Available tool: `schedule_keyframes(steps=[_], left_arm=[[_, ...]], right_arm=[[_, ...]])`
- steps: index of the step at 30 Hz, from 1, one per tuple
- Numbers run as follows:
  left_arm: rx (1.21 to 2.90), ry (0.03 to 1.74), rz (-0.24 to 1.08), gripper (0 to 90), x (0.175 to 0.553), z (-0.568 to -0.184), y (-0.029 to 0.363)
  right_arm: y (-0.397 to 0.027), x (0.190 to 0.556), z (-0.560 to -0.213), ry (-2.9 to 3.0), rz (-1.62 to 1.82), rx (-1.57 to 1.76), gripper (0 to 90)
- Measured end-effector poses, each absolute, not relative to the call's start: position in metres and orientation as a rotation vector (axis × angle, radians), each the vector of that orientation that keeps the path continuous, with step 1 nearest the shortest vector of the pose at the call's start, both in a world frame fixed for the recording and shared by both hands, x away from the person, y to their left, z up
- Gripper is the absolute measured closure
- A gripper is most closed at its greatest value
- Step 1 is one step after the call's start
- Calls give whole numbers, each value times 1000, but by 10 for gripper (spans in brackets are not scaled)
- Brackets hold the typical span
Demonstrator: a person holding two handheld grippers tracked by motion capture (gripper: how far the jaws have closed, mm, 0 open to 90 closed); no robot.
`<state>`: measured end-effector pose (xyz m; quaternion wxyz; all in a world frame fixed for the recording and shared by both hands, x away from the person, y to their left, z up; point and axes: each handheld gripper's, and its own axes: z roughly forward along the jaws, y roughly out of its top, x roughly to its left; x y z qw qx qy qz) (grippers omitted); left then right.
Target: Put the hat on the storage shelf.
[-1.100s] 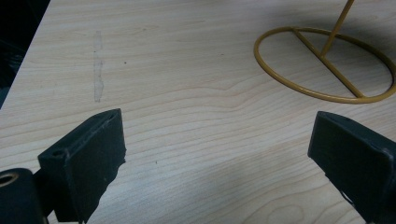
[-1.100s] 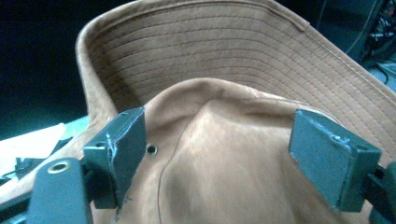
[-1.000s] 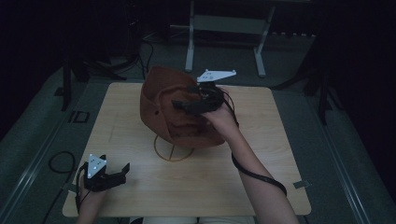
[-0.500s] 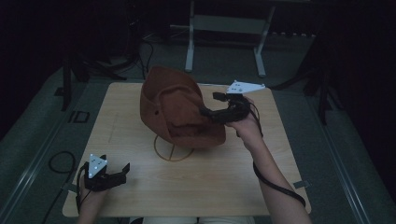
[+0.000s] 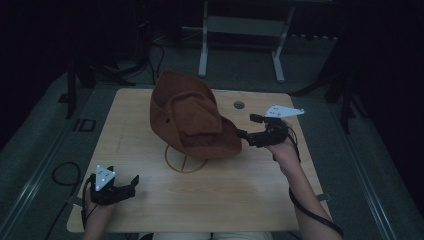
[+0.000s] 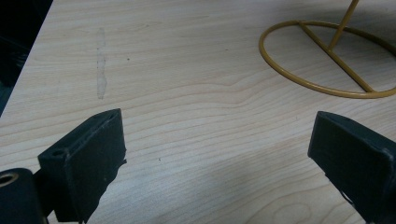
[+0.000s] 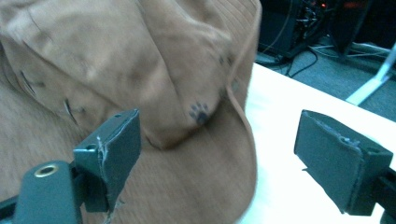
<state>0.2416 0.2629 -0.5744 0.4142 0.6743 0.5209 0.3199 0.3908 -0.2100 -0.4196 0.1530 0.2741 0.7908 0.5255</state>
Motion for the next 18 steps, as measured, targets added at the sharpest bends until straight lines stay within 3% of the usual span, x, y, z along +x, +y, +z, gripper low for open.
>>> schedule_keyframes(steps=[18], left_arm=[[1703,1314,806,47,242,-575,262]], right_arm=[[-265,375,-495,2238,1450,945,147]])
